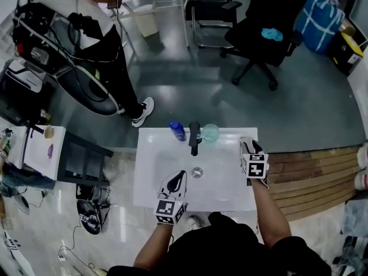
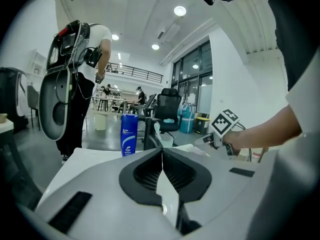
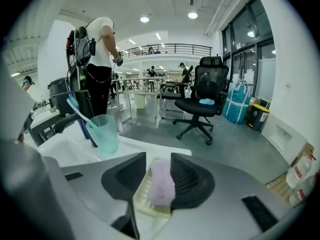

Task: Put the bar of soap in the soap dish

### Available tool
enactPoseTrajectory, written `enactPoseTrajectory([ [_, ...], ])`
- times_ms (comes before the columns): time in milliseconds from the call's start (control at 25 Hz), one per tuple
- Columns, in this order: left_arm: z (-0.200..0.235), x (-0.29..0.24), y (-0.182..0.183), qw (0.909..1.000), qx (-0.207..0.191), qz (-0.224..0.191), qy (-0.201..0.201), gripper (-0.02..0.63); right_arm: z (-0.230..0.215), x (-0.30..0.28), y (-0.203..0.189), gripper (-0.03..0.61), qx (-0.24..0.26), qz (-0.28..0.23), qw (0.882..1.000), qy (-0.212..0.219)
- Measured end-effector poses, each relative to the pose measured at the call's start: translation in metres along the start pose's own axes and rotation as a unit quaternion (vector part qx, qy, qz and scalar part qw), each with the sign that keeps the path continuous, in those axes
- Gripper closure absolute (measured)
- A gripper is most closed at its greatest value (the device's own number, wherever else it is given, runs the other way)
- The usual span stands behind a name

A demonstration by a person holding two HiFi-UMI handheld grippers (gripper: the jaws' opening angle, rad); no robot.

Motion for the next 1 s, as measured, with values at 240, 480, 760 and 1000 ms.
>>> enactPoseTrajectory([
  [240, -0.010, 0.005, 0.023, 0.9993, -0.002, -0.021, -0.032, 0.592, 0.020, 0.044, 0.043, 0.527, 0.008, -0.068, 0.997, 0.019],
  [480, -0.023, 0.013, 0.051, 0.9973, -0.017, -0.052, -0.048, 0.592, 0.062, 0.098, 0.069, 0.558, 0.064, -0.150, 0.985, 0.049],
  [760, -0.034, 0.031, 0.088, 0.9921, -0.013, -0.103, -0.070, 0.592, 0.103, 0.151, 0.072, 0.560, 0.085, -0.218, 0.969, 0.073],
  [1000, -0.031, 0.041, 0.091, 0.9928, -0.018, -0.099, -0.065, 0.592, 0.121, 0.169, 0.073, 0.560, 0.105, -0.220, 0.967, 0.071],
])
Point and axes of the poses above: the fingertips, and each gripper's own axes: x backward along the fingers, z to its left, y out of its top, the point moved 4 cm from there along x, backward along the fingers, and after that the axes turned 14 degrees about y, right-handed, at the moved point
